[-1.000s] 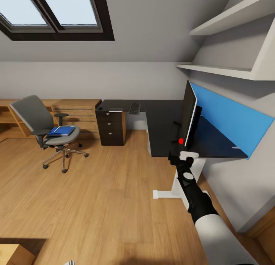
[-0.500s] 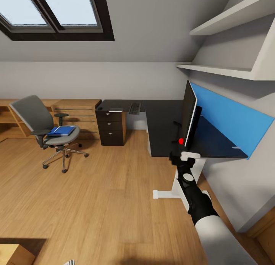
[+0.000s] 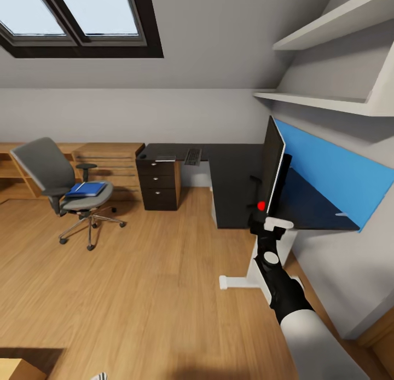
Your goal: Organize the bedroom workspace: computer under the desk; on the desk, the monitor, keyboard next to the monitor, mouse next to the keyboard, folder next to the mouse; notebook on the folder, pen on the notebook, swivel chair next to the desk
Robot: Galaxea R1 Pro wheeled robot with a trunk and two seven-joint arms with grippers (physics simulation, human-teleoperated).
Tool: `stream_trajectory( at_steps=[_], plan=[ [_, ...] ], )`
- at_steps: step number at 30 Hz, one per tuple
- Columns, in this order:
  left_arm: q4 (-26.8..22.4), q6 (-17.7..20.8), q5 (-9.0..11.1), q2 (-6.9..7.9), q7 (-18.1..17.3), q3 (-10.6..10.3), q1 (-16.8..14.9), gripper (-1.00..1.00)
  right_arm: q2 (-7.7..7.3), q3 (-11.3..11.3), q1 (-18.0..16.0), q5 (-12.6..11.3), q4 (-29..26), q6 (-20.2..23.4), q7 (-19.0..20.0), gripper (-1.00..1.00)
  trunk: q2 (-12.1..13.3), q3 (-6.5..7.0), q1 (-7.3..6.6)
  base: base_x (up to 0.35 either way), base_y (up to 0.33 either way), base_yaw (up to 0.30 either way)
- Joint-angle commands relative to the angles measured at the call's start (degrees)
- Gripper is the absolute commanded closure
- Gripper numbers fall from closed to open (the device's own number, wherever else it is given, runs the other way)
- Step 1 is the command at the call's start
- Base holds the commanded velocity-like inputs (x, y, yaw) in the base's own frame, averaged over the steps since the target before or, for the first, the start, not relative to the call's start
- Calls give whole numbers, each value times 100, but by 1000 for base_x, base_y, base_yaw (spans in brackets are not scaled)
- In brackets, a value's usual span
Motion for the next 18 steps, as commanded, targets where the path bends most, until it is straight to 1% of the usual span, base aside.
stream_trajectory(
  at_steps=[1, 6, 15, 18],
  plan=[
    [-1, -14, -46, -6, -40, 48, -5, -100, -2, 12, -4, 13, 6, -15, -39, -100, -3, -5, 2, 193, 0, 0],
    [-1, -56, -45, -11, -46, 55, -5, -100, -6, 11, -4, 17, 12, -37, -47, -100, -3, -5, 2, 77, 0, 0],
    [-1, -206, -45, -16, -55, 55, -5, -100, -10, 6, -4, 17, 14, -41, -49, -100, -3, -5, 2, 8, 0, 0],
    [-1, -234, -44, -19, -51, 56, -5, -100, -10, 4, -4, 17, 14, -41, -49, -100, 118, 49, -64, 0, 0, 0]
  ],
)
